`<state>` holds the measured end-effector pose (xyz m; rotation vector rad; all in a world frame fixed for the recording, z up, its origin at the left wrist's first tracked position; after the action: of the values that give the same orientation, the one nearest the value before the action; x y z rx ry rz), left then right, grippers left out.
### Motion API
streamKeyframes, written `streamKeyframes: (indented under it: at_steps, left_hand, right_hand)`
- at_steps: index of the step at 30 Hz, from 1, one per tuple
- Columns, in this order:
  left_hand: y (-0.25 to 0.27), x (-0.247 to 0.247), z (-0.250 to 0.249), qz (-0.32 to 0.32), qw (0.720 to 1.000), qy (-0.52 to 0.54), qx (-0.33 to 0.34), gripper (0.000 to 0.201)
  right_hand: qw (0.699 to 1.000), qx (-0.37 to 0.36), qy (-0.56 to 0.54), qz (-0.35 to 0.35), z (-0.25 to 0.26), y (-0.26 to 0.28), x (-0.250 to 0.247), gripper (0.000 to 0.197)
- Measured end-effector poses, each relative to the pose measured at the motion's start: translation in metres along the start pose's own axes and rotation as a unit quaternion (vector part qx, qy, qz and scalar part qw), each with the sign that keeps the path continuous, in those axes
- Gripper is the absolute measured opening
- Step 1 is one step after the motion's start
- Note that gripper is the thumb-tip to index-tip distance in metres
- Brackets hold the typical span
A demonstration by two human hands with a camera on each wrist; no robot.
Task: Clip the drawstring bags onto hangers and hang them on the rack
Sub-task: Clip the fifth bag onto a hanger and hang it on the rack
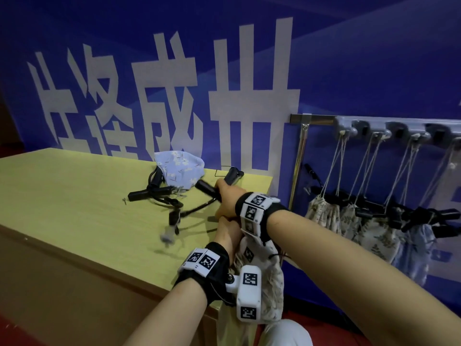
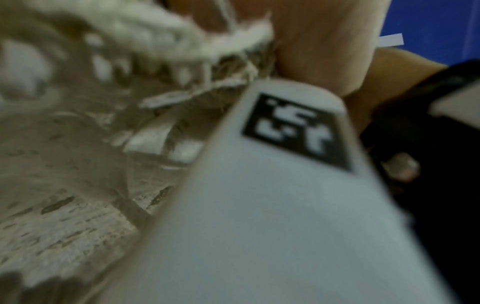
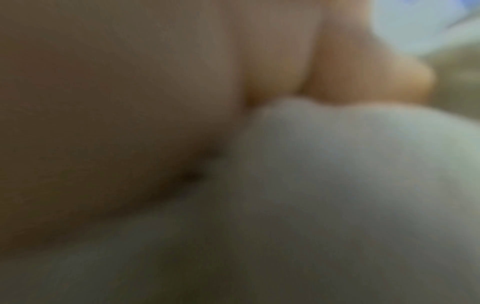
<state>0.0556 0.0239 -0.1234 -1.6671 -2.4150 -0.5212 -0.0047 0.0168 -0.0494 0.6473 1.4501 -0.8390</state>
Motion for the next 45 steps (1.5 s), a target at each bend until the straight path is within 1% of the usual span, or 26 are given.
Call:
streamKeyframes:
  at_steps: [1,2,4,6,8,11,12,14,15,16,20,21,23,25,26,28,30,31,33,34,35,36,38,40,44,45]
  left_hand:
    - [-0.005,0.003,-0.002,0.014,0.999,-0.028,0.022,0.031]
    - [-0.008,0.002,-0.003,0.009,0.998,-0.040,0.039,0.027]
    - [-0.008,0.001,-0.006,0.004,0.997,-0.046,0.068,0.020]
    - [-0.011,-0.001,-0.007,-0.002,0.995,-0.056,0.087,0.020]
    - [-0.011,-0.004,-0.008,-0.017,0.994,-0.056,0.094,0.023]
    - [-0.014,-0.007,-0.007,-0.040,0.992,-0.067,0.095,0.027]
    - [-0.014,-0.006,-0.005,-0.042,0.993,-0.067,0.090,0.028]
    - [-0.018,-0.003,-0.004,-0.049,0.993,-0.071,0.083,0.028]
    - [-0.019,-0.002,-0.008,-0.055,0.991,-0.079,0.089,0.027]
    - [-0.020,0.001,-0.011,-0.059,0.990,-0.089,0.095,0.027]
    - [-0.033,0.021,-0.031,-0.054,0.979,-0.151,0.129,0.009]
    - [-0.036,0.025,-0.035,-0.048,0.977,-0.156,0.135,0.010]
    - [-0.043,0.033,-0.039,-0.048,0.979,-0.147,0.133,0.013]
    - [-0.049,0.035,-0.040,-0.060,0.983,-0.133,0.113,0.011]
    - [-0.052,0.036,-0.040,-0.064,0.985,-0.127,0.100,0.011]
    - [-0.056,0.040,-0.037,-0.055,0.989,-0.116,0.067,0.022]
    - [-0.056,0.042,-0.036,-0.051,0.991,-0.105,0.061,0.033]
    - [-0.055,0.044,-0.037,-0.050,0.993,-0.095,0.055,0.030]
    - [-0.052,0.051,-0.038,-0.046,0.993,-0.092,0.051,0.011]
    - [-0.051,0.055,-0.040,-0.038,0.991,-0.109,0.062,0.009]
    - [-0.050,0.061,-0.043,-0.026,0.986,-0.144,0.084,0.009]
    - [-0.048,0.068,-0.046,-0.012,0.977,-0.184,0.111,0.011]
    - [-0.045,0.082,-0.051,0.009,0.950,-0.266,0.165,0.011]
    - [-0.035,0.095,-0.049,0.021,0.923,-0.333,0.190,0.013]
    - [-0.017,0.118,-0.035,0.054,0.868,-0.443,0.219,0.022]
    - [-0.013,0.123,-0.032,0.063,0.859,-0.455,0.224,0.022]
  right_hand:
    - [0.998,0.014,-0.025,-0.050,-0.010,0.004,-0.010,0.039]
    - [0.993,0.029,-0.059,-0.096,-0.024,0.008,-0.020,0.035]
    - [0.974,0.050,-0.136,-0.175,-0.057,0.027,-0.044,0.030]
    - [0.945,0.070,-0.206,-0.245,-0.094,0.052,-0.065,0.028]
    - [0.909,0.092,-0.290,-0.285,-0.131,0.083,-0.073,0.027]
    - [0.849,0.123,-0.405,-0.316,-0.178,0.128,-0.067,0.017]
    - [0.818,0.137,-0.451,-0.330,-0.195,0.141,-0.061,0.014]
    - [0.733,0.152,-0.562,-0.352,-0.229,0.168,-0.052,0.008]
    - [0.703,0.160,-0.597,-0.351,-0.240,0.178,-0.046,0.010]
    - [0.685,0.170,-0.618,-0.346,-0.254,0.189,-0.040,0.013]
    - [0.648,0.172,-0.666,-0.327,-0.294,0.227,-0.026,0.030]
    - [0.642,0.174,-0.673,-0.324,-0.300,0.235,-0.025,0.032]
    - [0.631,0.198,-0.679,-0.319,-0.314,0.252,-0.019,0.030]
    - [0.623,0.215,-0.691,-0.299,-0.323,0.265,-0.010,0.026]
    - [0.622,0.218,-0.695,-0.287,-0.327,0.270,-0.006,0.025]
    - [0.631,0.206,-0.700,-0.265,-0.333,0.276,-0.002,0.024]
    - [0.651,0.195,-0.692,-0.243,-0.332,0.281,-0.002,0.023]
    - [0.665,0.187,-0.684,-0.235,-0.331,0.283,-0.004,0.028]
    - [0.700,0.175,-0.656,-0.221,-0.327,0.285,-0.006,0.049]
    - [0.718,0.175,-0.637,-0.217,-0.323,0.286,-0.008,0.057]
    - [0.734,0.176,-0.620,-0.215,-0.320,0.286,-0.010,0.059]
    - [0.744,0.179,-0.607,-0.215,-0.317,0.285,-0.011,0.055]
    - [0.756,0.184,-0.589,-0.219,-0.310,0.283,-0.014,0.034]
    - [0.770,0.188,-0.566,-0.228,-0.305,0.280,-0.020,0.018]
    - [0.812,0.190,-0.494,-0.246,-0.294,0.274,-0.033,0.018]
    - [0.824,0.184,-0.474,-0.250,-0.290,0.271,-0.036,0.019]
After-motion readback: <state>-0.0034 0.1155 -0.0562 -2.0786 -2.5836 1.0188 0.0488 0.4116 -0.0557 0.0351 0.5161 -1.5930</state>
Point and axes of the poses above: each hand's wrist, its own y-axis away from the middle knuckle, its own x-axis out of the palm, z = x × y, the point moved 9 cm from there along -y, towards the middle knuckle, and after that the axes turned 13 degrees about y, right-handed, at the moved point
